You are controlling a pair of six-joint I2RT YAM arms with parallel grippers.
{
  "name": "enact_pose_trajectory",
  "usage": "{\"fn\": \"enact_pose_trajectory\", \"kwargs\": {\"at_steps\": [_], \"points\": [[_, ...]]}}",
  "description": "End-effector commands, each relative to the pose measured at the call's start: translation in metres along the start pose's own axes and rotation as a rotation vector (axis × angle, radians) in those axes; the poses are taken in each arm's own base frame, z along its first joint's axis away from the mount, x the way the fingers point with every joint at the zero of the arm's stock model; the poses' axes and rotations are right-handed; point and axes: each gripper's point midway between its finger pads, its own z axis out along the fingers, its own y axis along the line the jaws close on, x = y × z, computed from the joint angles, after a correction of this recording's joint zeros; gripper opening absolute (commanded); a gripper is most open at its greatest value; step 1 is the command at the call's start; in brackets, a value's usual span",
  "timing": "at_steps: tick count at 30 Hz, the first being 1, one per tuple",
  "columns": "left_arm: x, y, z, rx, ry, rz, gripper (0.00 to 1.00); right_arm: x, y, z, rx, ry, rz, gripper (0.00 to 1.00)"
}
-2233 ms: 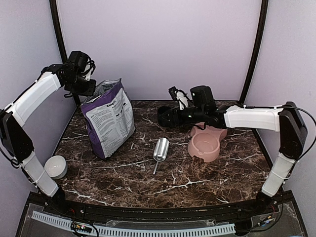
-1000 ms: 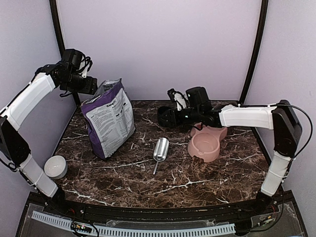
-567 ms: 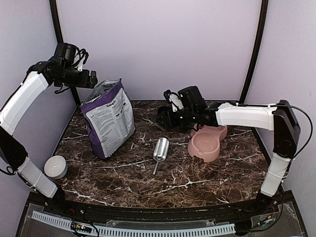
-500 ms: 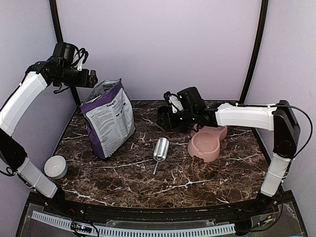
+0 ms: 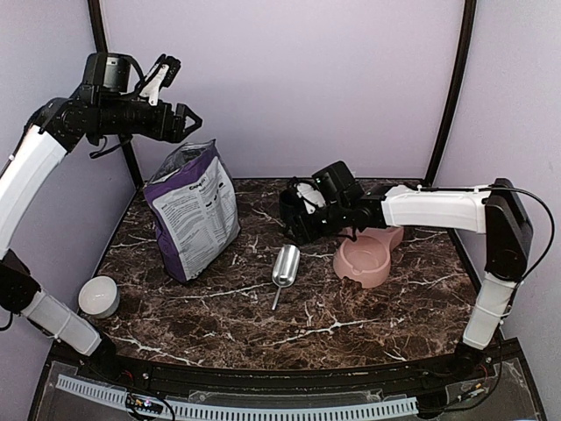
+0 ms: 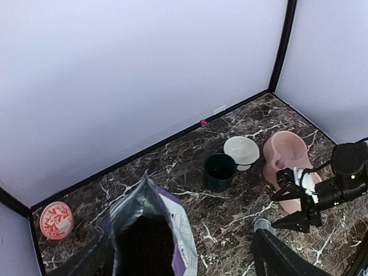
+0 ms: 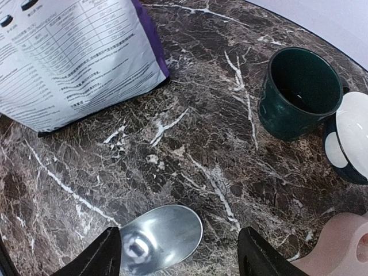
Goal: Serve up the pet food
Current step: Pick up the spatula from the center of the board.
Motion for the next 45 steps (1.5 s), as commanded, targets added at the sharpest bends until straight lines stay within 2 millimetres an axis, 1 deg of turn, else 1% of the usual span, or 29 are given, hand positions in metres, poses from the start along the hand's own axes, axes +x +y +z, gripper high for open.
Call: {"fn": "enact_pose_trajectory", "kwargs": {"at_steps": [1,4,6,8,10,14,16,20,22,26,29,33,35,38,40,42,45], "points": [[-0.008,-0.035,-0.004,0.124,-0.012,0.090,0.84,-0.005,0.004,-0.012,-0.070,0.002,-0.056,0.69],[-0.002,-0.057,0.001,0.200,0.004,0.123,0.83,0.002,0.006,-0.007,-0.143,0.033,-0.018,0.69],[0.005,-0.072,0.005,0.248,0.021,0.139,0.82,0.011,0.007,-0.004,-0.183,0.069,0.004,0.69],[0.012,-0.082,0.008,0.281,0.040,0.150,0.81,0.019,0.007,-0.003,-0.210,0.100,0.030,0.69],[0.019,-0.099,0.010,0.332,0.055,0.168,0.80,0.029,0.006,-0.002,-0.230,0.126,0.068,0.69],[0.031,-0.120,0.017,0.391,0.080,0.177,0.77,0.046,0.001,0.005,-0.212,0.156,0.171,0.67],[0.038,-0.129,0.021,0.409,0.098,0.186,0.76,0.055,0.003,0.010,-0.215,0.172,0.226,0.65],[0.055,-0.151,0.033,0.470,0.145,0.192,0.74,0.073,0.001,0.020,-0.152,0.202,0.272,0.64],[0.067,-0.159,0.040,0.487,0.178,0.198,0.73,0.077,0.003,0.026,-0.150,0.204,0.294,0.63],[0.091,-0.169,0.054,0.502,0.247,0.187,0.69,0.083,0.006,0.038,-0.139,0.213,0.321,0.61],[0.104,-0.173,0.061,0.510,0.269,0.158,0.66,0.084,0.006,0.045,-0.141,0.207,0.338,0.59],[0.124,-0.178,0.067,0.527,0.305,0.126,0.63,0.088,0.006,0.054,-0.142,0.210,0.361,0.51],[0.132,-0.177,0.071,0.519,0.316,0.115,0.61,0.090,0.005,0.059,-0.139,0.210,0.368,0.46],[0.142,-0.179,0.076,0.522,0.328,0.095,0.59,0.090,0.006,0.062,-0.149,0.203,0.374,0.33],[0.148,-0.179,0.079,0.517,0.337,0.085,0.57,0.089,0.006,0.064,-0.151,0.193,0.380,0.27],[0.154,-0.179,0.082,0.514,0.347,0.077,0.56,0.088,0.007,0.065,-0.154,0.186,0.387,0.21],[0.162,-0.180,0.086,0.511,0.362,0.065,0.56,0.087,0.007,0.066,-0.159,0.171,0.401,0.11]]}}
